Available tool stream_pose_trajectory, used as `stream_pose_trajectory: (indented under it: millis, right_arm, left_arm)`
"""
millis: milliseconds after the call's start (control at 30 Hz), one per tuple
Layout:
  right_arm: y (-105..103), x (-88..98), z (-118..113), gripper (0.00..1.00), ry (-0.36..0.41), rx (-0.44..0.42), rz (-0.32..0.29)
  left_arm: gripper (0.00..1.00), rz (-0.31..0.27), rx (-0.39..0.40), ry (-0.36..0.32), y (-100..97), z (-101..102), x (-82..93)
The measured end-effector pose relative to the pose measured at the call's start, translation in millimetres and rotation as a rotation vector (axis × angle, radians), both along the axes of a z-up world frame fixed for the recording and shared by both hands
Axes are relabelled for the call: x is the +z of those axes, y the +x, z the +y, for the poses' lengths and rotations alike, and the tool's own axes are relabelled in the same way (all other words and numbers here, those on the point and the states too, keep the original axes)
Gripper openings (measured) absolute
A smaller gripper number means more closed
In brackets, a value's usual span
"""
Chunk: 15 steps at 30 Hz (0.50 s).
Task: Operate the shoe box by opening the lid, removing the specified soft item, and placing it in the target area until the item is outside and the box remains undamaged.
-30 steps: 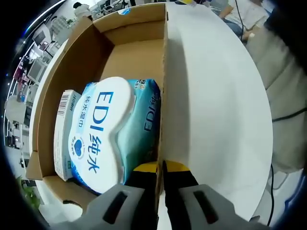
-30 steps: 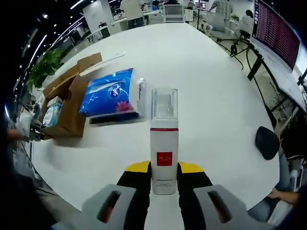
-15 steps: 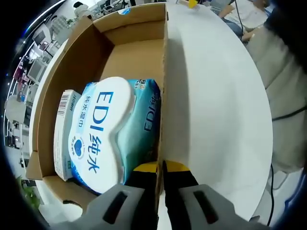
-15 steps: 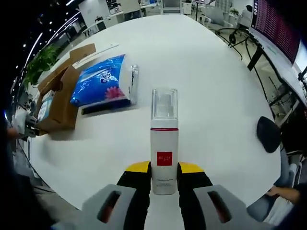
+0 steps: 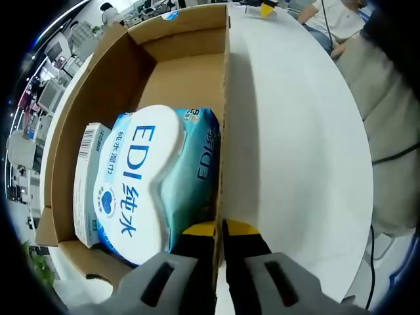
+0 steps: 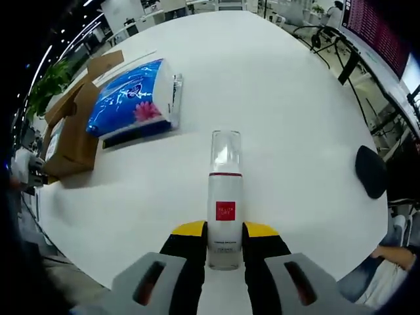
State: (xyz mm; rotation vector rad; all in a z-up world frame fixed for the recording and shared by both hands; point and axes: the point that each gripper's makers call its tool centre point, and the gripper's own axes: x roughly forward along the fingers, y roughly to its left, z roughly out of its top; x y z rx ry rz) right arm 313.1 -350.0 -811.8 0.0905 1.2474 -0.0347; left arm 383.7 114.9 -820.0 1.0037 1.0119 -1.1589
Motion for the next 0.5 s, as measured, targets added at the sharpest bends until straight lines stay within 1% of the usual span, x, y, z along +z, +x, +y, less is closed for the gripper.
stream_pose_trajectory:
  millis: [267,500]
  right_arm:
    - [6,0.3,-2,0.18,-0.013,0.011,-0.002]
    - [11,-1.2,-7,0.18,-0.029,0.021,0.012]
  left_arm:
    - [0.01,0.000,0.000,0.000,-0.2,0,0.8]
    - [0.01,0.000,0.000,0.000,0.0,0,0.2]
